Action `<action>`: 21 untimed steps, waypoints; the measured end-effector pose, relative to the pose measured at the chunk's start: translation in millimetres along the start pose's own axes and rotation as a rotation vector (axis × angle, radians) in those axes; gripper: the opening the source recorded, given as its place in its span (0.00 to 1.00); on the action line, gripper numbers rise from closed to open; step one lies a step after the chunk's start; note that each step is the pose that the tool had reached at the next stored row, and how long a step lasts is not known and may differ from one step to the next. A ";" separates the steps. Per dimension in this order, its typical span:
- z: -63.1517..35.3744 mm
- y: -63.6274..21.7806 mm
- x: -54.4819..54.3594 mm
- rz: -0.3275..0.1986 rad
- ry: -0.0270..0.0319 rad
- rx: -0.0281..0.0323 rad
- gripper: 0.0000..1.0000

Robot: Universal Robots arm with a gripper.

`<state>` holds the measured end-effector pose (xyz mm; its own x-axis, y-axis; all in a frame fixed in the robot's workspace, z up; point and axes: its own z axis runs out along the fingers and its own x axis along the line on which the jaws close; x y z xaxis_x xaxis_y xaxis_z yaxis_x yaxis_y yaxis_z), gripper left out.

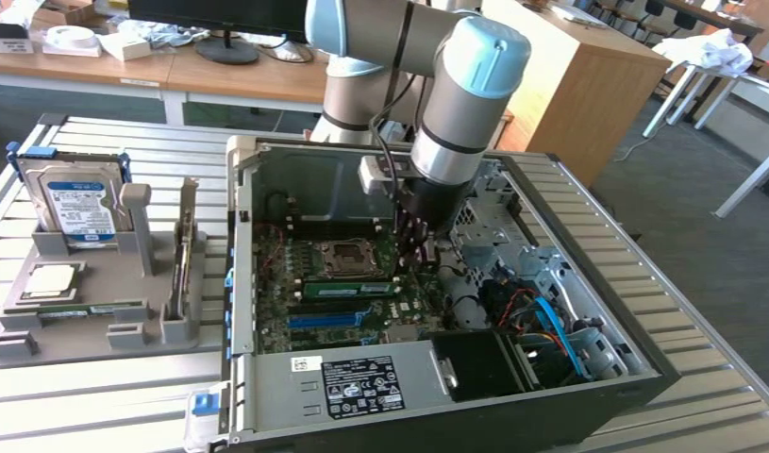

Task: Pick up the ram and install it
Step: 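Press down the ram until it locks into place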

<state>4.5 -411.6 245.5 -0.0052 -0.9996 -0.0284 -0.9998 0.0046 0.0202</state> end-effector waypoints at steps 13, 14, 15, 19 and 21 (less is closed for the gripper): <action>1.0 35.0 -2.7 0.000 0.0002 0.0014 0.10; 1.1 38.5 -2.9 0.000 0.0002 0.0015 0.10; 1.3 41.9 -3.1 0.000 -0.0001 0.0016 0.10; 1.7 55.2 -3.7 0.000 0.0000 0.0017 0.10; 1.9 61.9 -4.0 0.000 0.0001 0.0017 0.10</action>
<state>-57.4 -407.3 245.0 -0.0052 -0.9996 -0.0283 -0.9998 0.0047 0.0185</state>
